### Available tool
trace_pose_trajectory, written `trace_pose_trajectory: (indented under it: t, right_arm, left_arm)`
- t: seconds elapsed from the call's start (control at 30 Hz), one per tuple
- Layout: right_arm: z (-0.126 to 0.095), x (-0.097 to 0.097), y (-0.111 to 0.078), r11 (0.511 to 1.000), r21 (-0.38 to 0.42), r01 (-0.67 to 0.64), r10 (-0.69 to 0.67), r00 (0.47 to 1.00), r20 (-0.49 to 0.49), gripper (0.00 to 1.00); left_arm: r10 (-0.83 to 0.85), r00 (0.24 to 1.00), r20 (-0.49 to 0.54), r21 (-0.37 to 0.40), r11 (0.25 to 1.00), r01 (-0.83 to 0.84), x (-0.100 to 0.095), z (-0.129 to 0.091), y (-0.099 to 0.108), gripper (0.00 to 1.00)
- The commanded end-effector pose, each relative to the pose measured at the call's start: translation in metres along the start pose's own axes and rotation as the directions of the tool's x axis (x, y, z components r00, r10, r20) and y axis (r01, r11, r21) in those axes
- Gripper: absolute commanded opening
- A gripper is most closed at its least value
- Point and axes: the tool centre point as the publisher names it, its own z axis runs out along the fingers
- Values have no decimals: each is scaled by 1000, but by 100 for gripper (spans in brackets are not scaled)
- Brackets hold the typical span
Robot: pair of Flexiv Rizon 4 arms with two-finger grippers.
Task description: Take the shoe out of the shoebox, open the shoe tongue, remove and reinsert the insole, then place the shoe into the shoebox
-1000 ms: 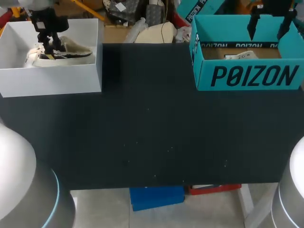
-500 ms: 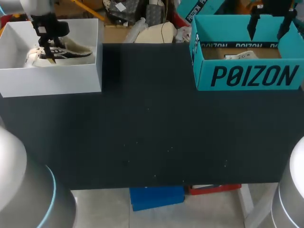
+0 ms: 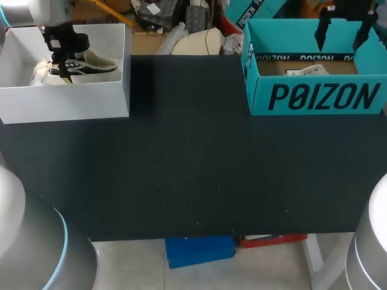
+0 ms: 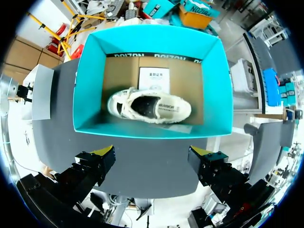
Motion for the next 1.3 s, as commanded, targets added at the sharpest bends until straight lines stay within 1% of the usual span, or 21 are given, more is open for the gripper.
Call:
trace_pose_trajectory:
  t: [0.03,0.07,0.13,0.17,0.2,0.23,0.27,0.33,0.37,0.4,0.53,0.67,0.77,0.93,1.07,1.13,1.23,1.3]
  right_arm:
    - [0,0,0,1000,0,-1,1,1000,-1,100]
    - [0,0,0,1000,0,-1,1,1000,-1,100]
    - [0,0,0,1000,0,-1,1,1000,-1,100]
    - [0,0,0,1000,0,-1,1,1000,-1,100]
    - [0,0,0,1000,0,-1,1,1000,-1,100]
    - [0,0,0,1000,0,-1,1,1000,-1,100]
    - [0,0,0,1000,0,-1,1,1000,-1,100]
    - [0,0,0,1000,0,-1,1,1000,-1,100]
    - [0,0,0,1000,0,-1,1,1000,-1,100]
    - [0,0,0,1000,0,-1,1,1000,-1,100]
    - [0,0,0,1000,0,-1,1,1000,-1,100]
    - [0,0,0,1000,0,-1,1,1000,-1,100]
    - [0,0,0,1000,0,-1,1,1000,-1,100]
    - [0,0,0,1000,0,-1,1,1000,-1,100]
    - [0,0,0,1000,0,-1,1,1000,-1,100]
    - [0,0,0,1000,0,-1,1,1000,-1,100]
    - [0,0,0,1000,0,-1,1,1000,-1,100]
    - [0,0,0,1000,0,-1,1,1000,-1,100]
  left_arm:
    - [-7,1000,13,-11,1000,7,-4,8,0,54]
    - [-8,1000,12,-11,1000,8,-4,9,0,53]
    - [-6,1000,10,-13,1000,6,-5,11,0,45]
    - [-4,1000,10,-18,1000,5,-5,11,0,35]
    - [-4,1000,9,-18,1000,5,-5,12,-1,22]
    - [-5,1000,9,-19,1000,5,-5,13,-1,16]
    - [-6,1000,10,-23,1000,7,-5,14,-1,15]
    - [4,999,36,-3,1000,-4,-5,14,-1,20]
    - [3,999,47,-15,1000,-2,-4,11,-2,18]
    - [4,999,53,-10,1000,-4,-3,7,-2,0]
    - [19,996,82,-27,1000,-17,-2,-11,-5,0]
    - [17,993,117,-30,999,-14,2,-38,-6,0]
    - [24,990,142,-41,999,-18,10,-63,-11,0]
    - [7,983,185,-57,998,4,30,-105,-18,0]
    - [-31,971,236,-77,996,51,48,-146,-27,0]
    - [-53,963,265,-84,993,78,61,-172,-34,0]
    - [-67,940,336,-75,992,97,81,-210,-52,0]
    - [-61,920,387,-68,993,95,98,-235,-68,0]
